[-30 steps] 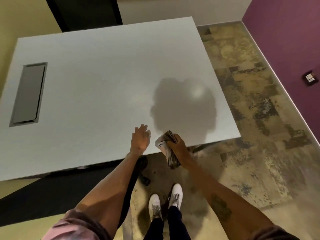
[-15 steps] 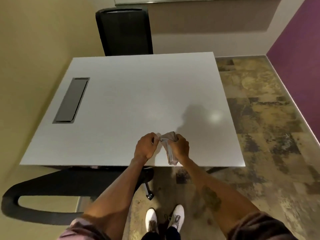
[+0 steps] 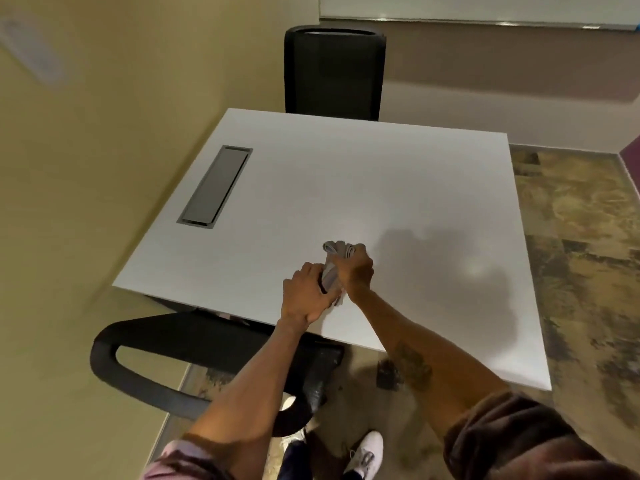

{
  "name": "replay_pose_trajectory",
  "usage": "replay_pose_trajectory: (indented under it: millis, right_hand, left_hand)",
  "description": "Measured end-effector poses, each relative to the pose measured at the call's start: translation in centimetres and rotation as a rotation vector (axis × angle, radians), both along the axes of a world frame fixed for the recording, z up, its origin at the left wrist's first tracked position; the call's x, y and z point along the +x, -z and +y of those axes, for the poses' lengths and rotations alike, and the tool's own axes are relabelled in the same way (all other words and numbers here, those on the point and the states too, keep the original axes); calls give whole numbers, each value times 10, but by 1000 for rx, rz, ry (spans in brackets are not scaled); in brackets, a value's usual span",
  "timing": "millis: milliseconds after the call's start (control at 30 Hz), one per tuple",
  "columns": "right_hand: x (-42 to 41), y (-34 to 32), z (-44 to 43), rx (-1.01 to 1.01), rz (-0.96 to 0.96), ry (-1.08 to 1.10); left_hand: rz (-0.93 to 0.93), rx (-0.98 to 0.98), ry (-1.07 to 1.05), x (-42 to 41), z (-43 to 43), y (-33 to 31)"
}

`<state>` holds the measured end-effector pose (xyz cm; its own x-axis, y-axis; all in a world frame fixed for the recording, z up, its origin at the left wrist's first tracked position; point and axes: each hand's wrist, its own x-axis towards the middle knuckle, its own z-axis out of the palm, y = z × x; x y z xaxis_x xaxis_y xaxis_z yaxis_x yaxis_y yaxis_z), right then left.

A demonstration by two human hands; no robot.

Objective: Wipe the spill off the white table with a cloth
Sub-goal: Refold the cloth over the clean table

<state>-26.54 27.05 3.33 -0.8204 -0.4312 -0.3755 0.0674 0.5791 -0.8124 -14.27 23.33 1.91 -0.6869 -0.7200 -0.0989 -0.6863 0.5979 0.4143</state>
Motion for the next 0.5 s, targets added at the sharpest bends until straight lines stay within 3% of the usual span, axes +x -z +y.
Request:
replay_pose_trajectory:
  millis: [200,500]
  right_hand:
    - [43,3,-63,42,-38,16]
    - [119,19,-165,78,-98,-51]
  left_hand:
    - [-113,-98,-19,38,-54,-2]
    - [-190,-43,-130,101,-153,9]
